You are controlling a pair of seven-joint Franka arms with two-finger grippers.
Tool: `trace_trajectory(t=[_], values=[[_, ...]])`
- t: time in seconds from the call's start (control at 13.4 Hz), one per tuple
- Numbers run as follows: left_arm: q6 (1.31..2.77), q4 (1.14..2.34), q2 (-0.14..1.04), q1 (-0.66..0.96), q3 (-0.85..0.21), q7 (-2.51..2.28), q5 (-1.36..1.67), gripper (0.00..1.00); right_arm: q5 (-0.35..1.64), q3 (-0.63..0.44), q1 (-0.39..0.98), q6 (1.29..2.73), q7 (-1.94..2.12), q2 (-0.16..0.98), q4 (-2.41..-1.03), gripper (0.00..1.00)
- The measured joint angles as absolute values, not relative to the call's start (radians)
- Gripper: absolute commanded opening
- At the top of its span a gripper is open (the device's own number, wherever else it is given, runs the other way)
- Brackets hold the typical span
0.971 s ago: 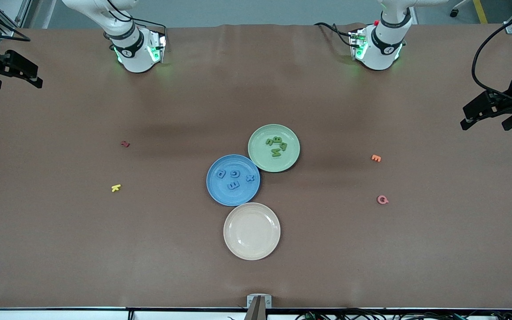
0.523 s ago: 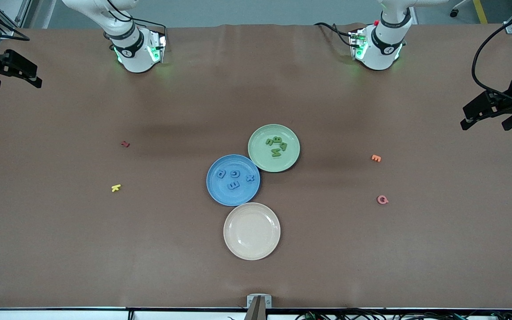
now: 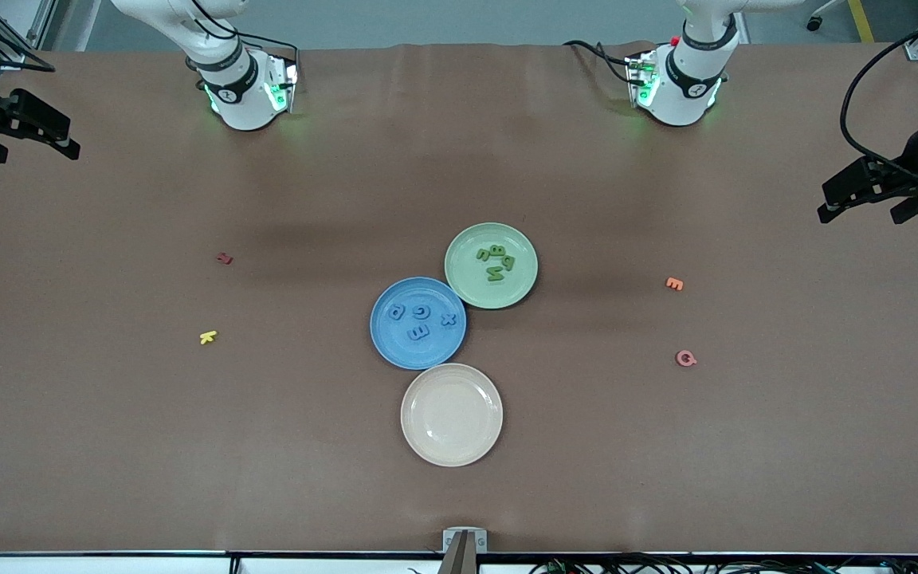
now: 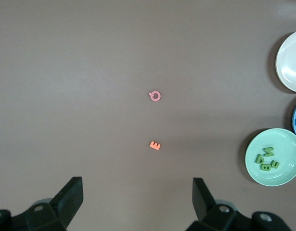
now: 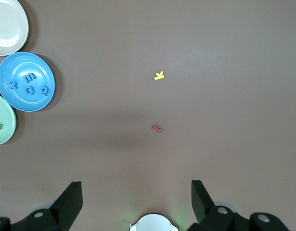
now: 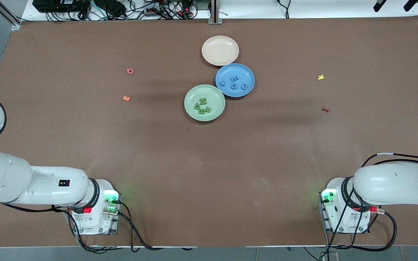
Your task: Sort letters by color into matching plates
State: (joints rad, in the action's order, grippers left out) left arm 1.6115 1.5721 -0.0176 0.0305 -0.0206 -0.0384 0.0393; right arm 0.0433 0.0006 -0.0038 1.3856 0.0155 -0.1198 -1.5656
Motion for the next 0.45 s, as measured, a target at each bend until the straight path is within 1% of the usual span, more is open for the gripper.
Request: trace_trajectory(t=[0.45], values=[[1.609,1.572,-0.018,0.031,-0.021,-0.038,0.039,1.00,0.045,0.001,-0.004,1.392,0.016,-0.120,-1.566,1.00]])
